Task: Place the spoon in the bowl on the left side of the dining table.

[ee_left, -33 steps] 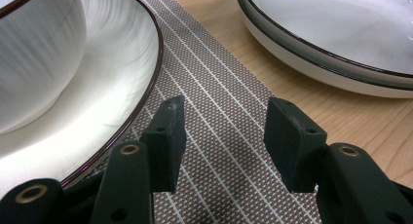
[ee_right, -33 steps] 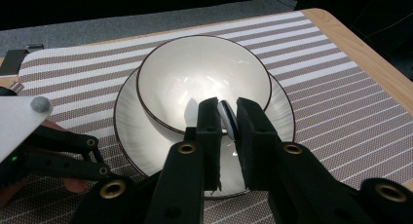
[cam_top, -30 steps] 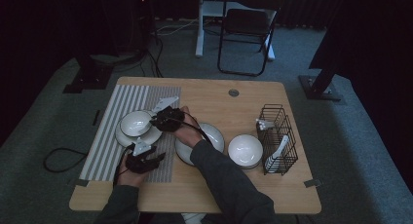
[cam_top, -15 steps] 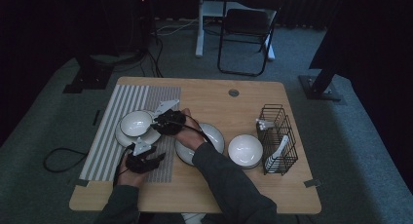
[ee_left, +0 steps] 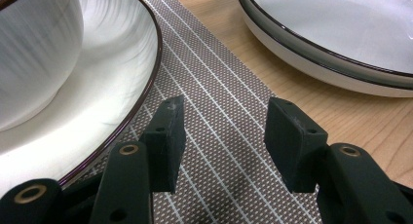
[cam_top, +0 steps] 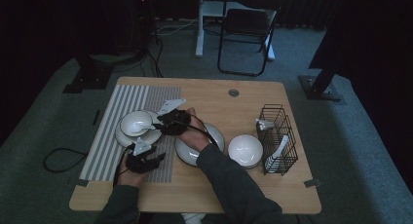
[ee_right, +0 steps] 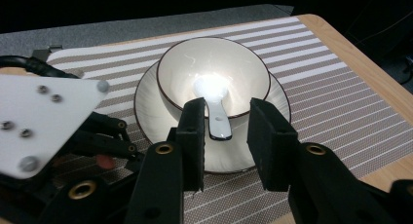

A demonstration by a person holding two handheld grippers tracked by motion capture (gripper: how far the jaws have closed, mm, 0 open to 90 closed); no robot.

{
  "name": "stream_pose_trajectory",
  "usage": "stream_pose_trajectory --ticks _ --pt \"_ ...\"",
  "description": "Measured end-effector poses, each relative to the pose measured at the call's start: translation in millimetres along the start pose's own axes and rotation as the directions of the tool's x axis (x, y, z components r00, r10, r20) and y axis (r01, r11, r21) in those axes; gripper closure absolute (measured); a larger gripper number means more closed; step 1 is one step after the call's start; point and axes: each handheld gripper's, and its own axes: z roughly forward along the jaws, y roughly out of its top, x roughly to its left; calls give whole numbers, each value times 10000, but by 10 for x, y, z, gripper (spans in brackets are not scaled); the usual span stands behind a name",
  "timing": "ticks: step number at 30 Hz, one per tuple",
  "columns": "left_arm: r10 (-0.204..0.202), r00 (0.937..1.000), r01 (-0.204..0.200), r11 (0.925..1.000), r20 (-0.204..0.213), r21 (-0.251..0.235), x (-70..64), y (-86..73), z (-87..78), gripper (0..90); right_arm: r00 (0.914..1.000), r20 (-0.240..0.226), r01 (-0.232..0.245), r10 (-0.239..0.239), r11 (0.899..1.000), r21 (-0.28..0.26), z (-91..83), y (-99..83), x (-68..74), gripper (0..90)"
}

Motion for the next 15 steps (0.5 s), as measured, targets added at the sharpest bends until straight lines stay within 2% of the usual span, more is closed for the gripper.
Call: stream_pose_trajectory --ticks 8,15 --pt "-11 10000 11 10000 -7 -1 -4 0 4 508 9999 124 -97 98 9999 -70 -168 -15 35 622" --pt "18 10000 -18 10000 -3 79 -4 3 6 508 9976 66 -682 684 9972 -306 -297 -79 51 605"
